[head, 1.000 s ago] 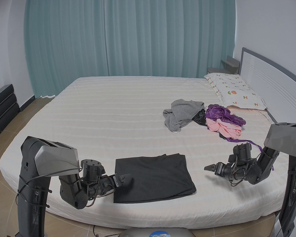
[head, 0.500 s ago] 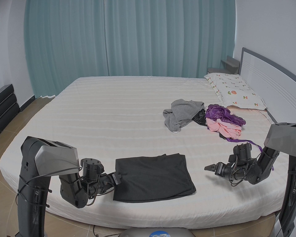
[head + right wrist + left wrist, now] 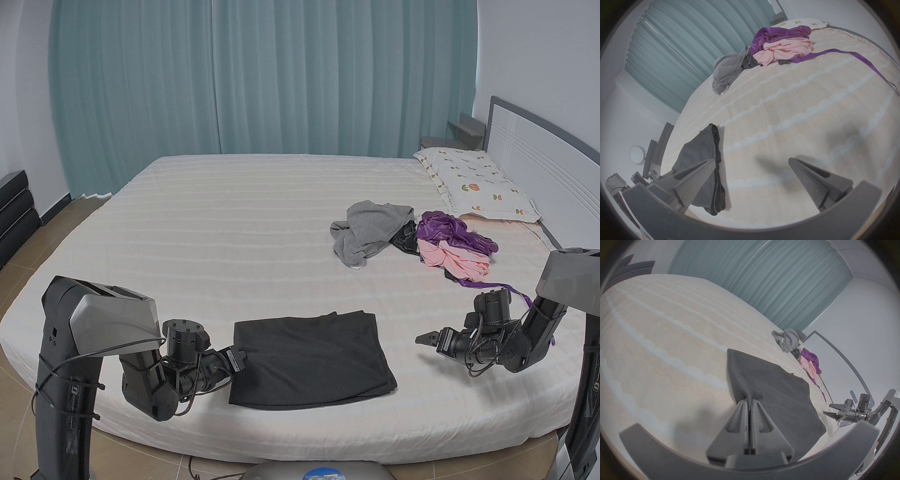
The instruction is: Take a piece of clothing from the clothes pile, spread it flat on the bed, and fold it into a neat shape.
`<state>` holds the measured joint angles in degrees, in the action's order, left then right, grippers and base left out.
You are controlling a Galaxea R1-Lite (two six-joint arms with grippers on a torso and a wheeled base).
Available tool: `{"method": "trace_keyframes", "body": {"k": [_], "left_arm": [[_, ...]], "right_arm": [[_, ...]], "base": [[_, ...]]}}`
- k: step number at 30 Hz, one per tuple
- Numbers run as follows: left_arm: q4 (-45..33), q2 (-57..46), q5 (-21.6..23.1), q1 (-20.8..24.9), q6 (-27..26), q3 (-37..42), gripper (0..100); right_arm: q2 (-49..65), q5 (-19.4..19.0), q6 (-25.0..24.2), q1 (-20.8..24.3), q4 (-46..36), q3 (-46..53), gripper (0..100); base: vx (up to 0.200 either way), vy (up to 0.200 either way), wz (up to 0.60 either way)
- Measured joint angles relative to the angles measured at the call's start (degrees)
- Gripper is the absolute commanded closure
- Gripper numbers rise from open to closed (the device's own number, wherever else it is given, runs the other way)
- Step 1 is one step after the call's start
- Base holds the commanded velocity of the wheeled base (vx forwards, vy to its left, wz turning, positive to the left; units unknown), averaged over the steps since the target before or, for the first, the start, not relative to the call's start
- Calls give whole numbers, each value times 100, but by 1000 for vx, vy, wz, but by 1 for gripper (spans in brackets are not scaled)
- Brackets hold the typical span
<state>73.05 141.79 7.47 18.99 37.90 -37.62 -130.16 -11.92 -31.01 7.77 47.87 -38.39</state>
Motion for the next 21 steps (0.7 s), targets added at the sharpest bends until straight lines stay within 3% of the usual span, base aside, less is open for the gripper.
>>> {"method": "trace_keyframes", "body": {"k": [7,21], "left_arm": [[4,-6,-59,5,299,-16,100],[6,-11,-272,21,329,-63,100]], "right_arm": [[-55,0,-2,28,-4,-6,0],[-123,-9,-7,46,-9,-20,0]], "base": [[0,0,0],[0,0,0]]}}
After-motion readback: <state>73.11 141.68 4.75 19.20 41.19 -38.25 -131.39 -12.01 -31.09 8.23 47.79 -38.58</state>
